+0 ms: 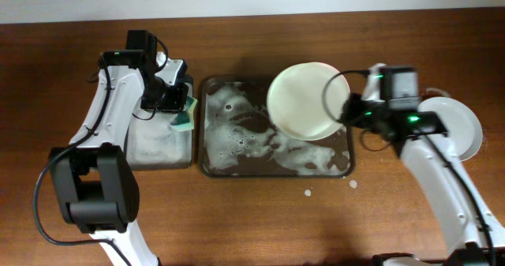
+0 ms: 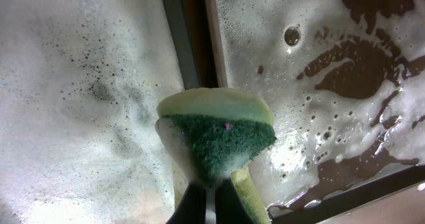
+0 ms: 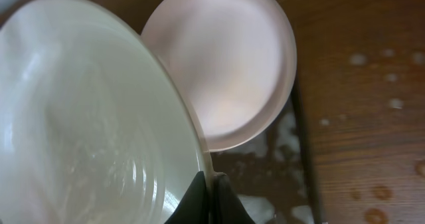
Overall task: Clean dirty plates on tray and stack at the side
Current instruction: 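Carry the cream plate right and stack it on the pale green plate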
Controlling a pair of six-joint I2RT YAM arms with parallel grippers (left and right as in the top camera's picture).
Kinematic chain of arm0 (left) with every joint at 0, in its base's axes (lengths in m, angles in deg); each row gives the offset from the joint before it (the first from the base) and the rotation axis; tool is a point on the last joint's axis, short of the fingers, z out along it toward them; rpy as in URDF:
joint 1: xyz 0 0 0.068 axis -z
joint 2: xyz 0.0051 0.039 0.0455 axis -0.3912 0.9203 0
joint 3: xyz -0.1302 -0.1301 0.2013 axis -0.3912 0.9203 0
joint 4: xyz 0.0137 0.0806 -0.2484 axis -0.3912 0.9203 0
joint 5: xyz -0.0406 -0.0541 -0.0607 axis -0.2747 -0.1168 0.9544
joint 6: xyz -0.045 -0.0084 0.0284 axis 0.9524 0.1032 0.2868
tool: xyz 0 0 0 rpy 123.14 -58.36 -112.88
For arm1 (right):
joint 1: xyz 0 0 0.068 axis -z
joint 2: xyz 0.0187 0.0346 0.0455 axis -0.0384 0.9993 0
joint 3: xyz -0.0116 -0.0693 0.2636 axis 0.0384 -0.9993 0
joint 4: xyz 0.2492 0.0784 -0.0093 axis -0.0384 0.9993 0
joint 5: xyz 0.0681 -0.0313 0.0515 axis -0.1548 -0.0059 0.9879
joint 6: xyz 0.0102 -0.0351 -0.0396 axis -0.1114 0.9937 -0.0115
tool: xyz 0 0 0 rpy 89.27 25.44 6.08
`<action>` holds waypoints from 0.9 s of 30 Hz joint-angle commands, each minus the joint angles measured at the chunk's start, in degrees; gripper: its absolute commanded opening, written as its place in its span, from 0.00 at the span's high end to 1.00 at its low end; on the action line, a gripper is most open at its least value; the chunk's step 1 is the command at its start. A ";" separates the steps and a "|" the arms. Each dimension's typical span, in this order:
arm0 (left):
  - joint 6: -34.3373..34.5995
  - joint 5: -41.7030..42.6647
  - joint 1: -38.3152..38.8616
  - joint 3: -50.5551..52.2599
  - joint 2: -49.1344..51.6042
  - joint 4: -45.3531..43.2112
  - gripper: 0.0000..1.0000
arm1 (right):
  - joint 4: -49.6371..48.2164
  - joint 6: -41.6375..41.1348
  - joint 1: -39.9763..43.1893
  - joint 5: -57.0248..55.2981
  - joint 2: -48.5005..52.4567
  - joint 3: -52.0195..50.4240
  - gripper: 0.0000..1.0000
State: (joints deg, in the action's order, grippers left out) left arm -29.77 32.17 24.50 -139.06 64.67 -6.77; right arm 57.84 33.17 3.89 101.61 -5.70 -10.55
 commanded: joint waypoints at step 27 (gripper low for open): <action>0.72 0.02 -0.15 0.33 -1.14 -2.60 1.00 | -3.23 -14.19 41.57 -16.57 16.63 0.44 0.75</action>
State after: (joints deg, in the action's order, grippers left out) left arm -29.77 32.17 24.50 -139.06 64.67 -9.21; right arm 54.78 18.37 45.29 87.25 10.28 -10.51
